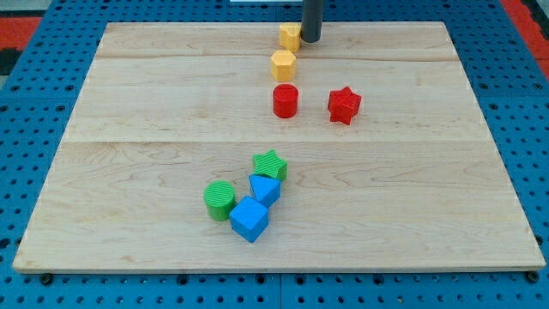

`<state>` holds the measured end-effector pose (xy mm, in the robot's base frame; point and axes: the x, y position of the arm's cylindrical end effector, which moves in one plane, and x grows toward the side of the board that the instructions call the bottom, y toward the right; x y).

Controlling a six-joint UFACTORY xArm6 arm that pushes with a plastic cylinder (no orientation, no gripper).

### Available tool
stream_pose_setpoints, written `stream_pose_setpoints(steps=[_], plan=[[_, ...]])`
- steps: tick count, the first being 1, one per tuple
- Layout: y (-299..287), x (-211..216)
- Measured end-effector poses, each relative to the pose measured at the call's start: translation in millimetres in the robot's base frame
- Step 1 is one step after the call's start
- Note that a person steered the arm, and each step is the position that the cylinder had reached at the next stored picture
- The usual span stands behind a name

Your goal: Push the red star to the bottom of the red circle

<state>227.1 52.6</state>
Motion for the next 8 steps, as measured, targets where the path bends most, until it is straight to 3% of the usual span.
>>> stream_pose_setpoints(steps=[1,2,4,6,8], plan=[[-3.2,-0.1],[74.9,22.6],[93.4,92.2],[53.0,164.7],[25.0,162.4]])
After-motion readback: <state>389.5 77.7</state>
